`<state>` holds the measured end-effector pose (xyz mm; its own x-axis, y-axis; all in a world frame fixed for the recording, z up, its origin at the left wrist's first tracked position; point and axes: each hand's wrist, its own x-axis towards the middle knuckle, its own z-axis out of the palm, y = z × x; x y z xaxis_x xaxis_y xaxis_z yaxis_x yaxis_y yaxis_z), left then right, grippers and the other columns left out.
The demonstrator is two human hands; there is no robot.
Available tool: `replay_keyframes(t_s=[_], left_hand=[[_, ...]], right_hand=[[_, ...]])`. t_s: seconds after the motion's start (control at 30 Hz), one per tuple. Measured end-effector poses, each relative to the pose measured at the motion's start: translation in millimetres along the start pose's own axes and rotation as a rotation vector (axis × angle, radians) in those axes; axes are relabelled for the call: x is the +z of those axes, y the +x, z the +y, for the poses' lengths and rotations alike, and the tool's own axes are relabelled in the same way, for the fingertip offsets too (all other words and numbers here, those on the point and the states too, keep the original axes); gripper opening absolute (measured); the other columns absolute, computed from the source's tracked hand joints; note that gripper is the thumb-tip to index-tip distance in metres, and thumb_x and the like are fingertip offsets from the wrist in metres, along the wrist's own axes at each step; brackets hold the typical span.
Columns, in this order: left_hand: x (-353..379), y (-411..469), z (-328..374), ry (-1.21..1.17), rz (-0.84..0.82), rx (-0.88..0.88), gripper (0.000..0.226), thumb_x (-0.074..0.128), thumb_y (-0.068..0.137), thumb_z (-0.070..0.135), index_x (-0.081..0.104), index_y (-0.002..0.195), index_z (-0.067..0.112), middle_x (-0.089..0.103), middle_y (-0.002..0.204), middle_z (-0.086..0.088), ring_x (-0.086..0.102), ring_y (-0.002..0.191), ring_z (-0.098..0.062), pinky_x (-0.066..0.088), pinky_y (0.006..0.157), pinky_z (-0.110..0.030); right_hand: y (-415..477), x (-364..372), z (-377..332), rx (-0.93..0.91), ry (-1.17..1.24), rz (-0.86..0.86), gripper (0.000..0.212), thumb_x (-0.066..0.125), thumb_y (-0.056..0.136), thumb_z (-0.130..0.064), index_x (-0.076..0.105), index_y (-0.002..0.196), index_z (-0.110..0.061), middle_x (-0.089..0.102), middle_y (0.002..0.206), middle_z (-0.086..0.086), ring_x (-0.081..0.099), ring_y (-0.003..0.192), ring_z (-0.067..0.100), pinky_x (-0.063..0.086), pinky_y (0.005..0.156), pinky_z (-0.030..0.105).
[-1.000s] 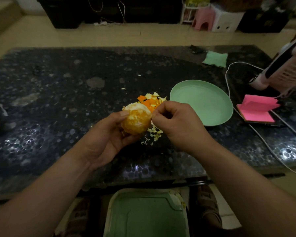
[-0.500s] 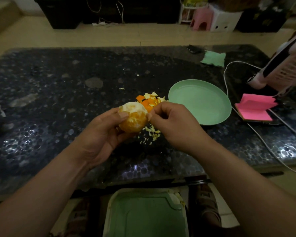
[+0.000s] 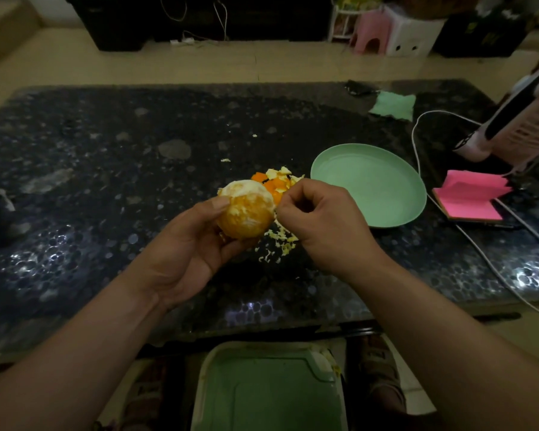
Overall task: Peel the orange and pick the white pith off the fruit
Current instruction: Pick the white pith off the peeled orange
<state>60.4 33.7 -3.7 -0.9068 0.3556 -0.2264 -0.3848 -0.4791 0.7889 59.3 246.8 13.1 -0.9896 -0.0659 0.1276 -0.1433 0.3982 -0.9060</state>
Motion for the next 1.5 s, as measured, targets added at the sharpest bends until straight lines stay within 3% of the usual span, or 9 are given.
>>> replay_keyframes(t_s=[0.1,0.37,0.53,0.7,0.8,1.0,1.13,1.33,1.5], left_hand=[[-1.1,-1.7,0.5,-0.024,-0.02,-0.007,0.051,0.059,0.099,0.032,0.062,0.144,0.006,0.06,0.148,-0.023,0.052,0.143,-0.043,0.048,0.114,-0.049],[4.0,-6.8,5.6,-0.1,-0.079,-0.025,0.063,0.047,0.1,0.039,0.049,0.154,0.007,0.056,0.149,-0.029,0.071,0.116,-0.036,0.064,0.085,-0.035],[-1.6,-3.1,2.5,-0.09,-0.033,-0.067,0.061,0.048,0.101,0.039,0.051,0.153,0.007,0.057,0.149,-0.028,0.071,0.114,-0.035,0.064,0.08,-0.033],[-5.1,2.1,-1.4,-0.095,0.013,-0.09,0.055,0.047,0.106,0.038,0.053,0.152,0.008,0.057,0.149,-0.027,0.07,0.116,-0.037,0.063,0.081,-0.034],[-2.8,3.2,-2.0,-0.113,0.024,-0.101,0.055,0.046,0.106,0.037,0.053,0.151,0.006,0.057,0.148,-0.028,0.07,0.115,-0.037,0.063,0.083,-0.034],[0.5,2.8,-1.9,-0.144,0.045,-0.121,0.055,0.045,0.105,0.036,0.056,0.148,0.005,0.059,0.146,-0.028,0.071,0.107,-0.035,0.062,0.084,-0.036],[0.8,4.4,-3.3,-0.099,0.081,-0.103,0.053,0.049,0.104,0.037,0.059,0.147,0.008,0.063,0.146,-0.021,0.069,0.113,-0.031,0.062,0.088,-0.037],[5.3,5.9,-7.2,-0.048,0.112,-0.072,0.051,0.055,0.1,0.036,0.061,0.145,0.01,0.065,0.144,-0.017,0.068,0.118,-0.029,0.063,0.087,-0.038],[3.3,8.1,-9.3,0.006,0.124,-0.053,0.05,0.06,0.099,0.036,0.063,0.143,0.013,0.066,0.144,-0.016,0.065,0.126,-0.031,0.058,0.104,-0.045]], right_hand=[[1.2,-0.9,1.4,0.004,-0.006,0.019,0.014,0.073,0.089,-0.012,0.068,0.076,-0.013,0.06,0.065,-0.013,0.052,0.059,0.0,0.041,0.057,0.012],[7.4,-3.5,11.6,0.037,-0.121,0.061,0.013,0.07,0.092,-0.017,0.068,0.079,-0.018,0.065,0.071,-0.008,0.054,0.062,0.001,0.042,0.057,0.014],[10.4,-2.1,22.2,0.041,-0.4,-0.058,0.014,0.061,0.105,-0.025,0.075,0.108,-0.027,0.067,0.086,-0.015,0.059,0.074,0.002,0.045,0.066,0.021],[10.0,4.5,23.0,0.04,-0.634,-0.043,0.015,0.061,0.103,-0.035,0.067,0.097,-0.022,0.069,0.086,-0.003,0.064,0.079,0.021,0.052,0.069,0.038],[9.2,5.0,20.8,0.024,-0.623,-0.029,0.009,0.06,0.099,-0.021,0.065,0.106,-0.023,0.07,0.093,-0.001,0.064,0.083,0.022,0.054,0.072,0.04],[7.3,2.0,14.6,-0.097,-0.553,0.04,0.011,0.066,0.095,-0.022,0.071,0.104,-0.027,0.064,0.101,-0.01,0.059,0.097,0.01,0.05,0.08,0.03],[0.7,-0.9,-1.5,-0.196,-0.352,0.045,0.004,0.073,0.095,-0.026,0.071,0.093,-0.028,0.067,0.09,-0.013,0.063,0.085,0.007,0.052,0.076,0.027],[-1.1,-1.1,-0.4,-0.234,-0.386,0.02,0.001,0.075,0.094,-0.027,0.075,0.094,-0.028,0.067,0.09,-0.016,0.062,0.085,0.006,0.056,0.078,0.037],[-1.5,-3.4,-0.6,-0.289,-0.482,0.006,0.003,0.073,0.096,-0.027,0.076,0.095,-0.025,0.063,0.089,-0.018,0.059,0.084,0.005,0.051,0.075,0.029]])
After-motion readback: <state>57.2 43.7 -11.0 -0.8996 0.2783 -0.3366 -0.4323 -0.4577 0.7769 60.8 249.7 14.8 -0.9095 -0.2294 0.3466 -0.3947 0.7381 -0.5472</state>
